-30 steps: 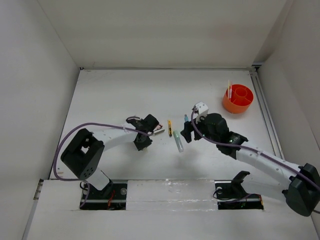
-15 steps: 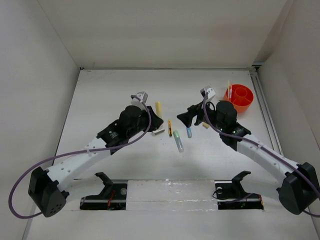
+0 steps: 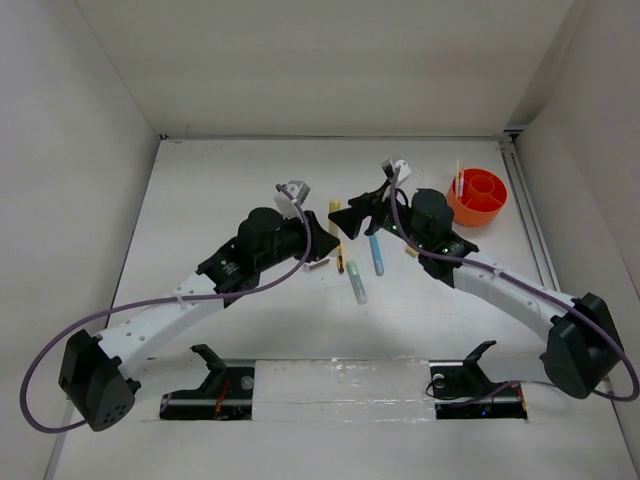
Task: Sort the stationery into containers
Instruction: Pick up the stationery from the center of the board, then place the stationery in the storage box.
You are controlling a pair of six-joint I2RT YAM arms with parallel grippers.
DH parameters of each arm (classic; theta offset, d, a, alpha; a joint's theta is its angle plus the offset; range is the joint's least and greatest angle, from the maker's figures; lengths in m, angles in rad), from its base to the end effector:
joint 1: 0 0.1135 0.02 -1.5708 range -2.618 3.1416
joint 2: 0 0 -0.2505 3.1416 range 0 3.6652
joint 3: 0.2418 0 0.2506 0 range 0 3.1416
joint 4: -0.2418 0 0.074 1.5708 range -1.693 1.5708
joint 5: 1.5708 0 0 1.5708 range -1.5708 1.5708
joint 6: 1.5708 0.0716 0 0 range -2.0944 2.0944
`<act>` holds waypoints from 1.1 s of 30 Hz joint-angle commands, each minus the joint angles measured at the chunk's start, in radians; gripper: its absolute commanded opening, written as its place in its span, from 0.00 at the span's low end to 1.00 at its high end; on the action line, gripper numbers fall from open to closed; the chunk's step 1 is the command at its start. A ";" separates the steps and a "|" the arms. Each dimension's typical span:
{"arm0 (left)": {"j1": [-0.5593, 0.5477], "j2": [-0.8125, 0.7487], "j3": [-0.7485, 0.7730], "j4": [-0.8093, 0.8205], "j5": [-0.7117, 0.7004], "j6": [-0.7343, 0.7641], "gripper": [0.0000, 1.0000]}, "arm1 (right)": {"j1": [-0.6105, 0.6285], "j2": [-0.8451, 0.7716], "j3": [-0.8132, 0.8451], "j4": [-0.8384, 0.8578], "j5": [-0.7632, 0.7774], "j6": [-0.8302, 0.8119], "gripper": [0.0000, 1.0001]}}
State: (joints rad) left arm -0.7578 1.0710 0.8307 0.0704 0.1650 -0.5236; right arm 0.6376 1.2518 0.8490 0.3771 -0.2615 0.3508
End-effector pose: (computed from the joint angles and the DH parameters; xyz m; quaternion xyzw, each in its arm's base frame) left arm 0.2048 -0.2100 0.3093 0.1418 0.7505 -0.4345 0.4773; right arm 0.2557 0.2125 0.3075 -0.1915 0.6897 0.4104 0.5649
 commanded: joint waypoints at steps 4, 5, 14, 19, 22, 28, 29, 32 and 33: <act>-0.003 -0.006 -0.012 0.081 0.048 0.031 0.00 | 0.031 0.089 0.084 0.129 -0.022 0.047 0.72; -0.003 -0.006 -0.012 0.081 0.048 0.031 0.00 | 0.040 0.098 0.093 0.141 -0.033 0.060 0.68; -0.003 0.003 0.030 0.013 -0.053 0.040 0.00 | 0.051 0.121 0.139 0.051 -0.133 0.096 0.00; -0.003 -0.032 0.027 0.003 -0.125 0.017 0.81 | -0.081 0.083 0.098 0.040 -0.133 0.074 0.00; -0.003 -0.075 0.015 0.012 -0.136 0.007 1.00 | -0.182 0.038 0.064 0.040 -0.108 0.025 0.00; -0.003 -0.088 0.015 -0.033 -0.222 -0.025 1.00 | -0.419 -0.078 -0.042 0.065 0.178 -0.102 0.00; -0.003 -0.088 0.015 -0.034 -0.231 -0.026 1.00 | -0.444 -0.100 -0.095 0.084 0.232 -0.119 0.00; -0.003 -0.088 -0.010 -0.014 -0.200 -0.026 1.00 | -0.544 -0.176 -0.192 0.221 0.385 -0.119 0.00; -0.003 -0.088 -0.021 -0.014 -0.190 -0.026 1.00 | -0.568 -0.198 -0.236 0.253 0.415 -0.104 0.00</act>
State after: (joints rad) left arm -0.7620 0.9939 0.8246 0.0330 -0.0280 -0.5396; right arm 0.1230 1.1053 0.6811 0.4706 -0.0433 0.2790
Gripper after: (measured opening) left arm 0.997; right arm 0.306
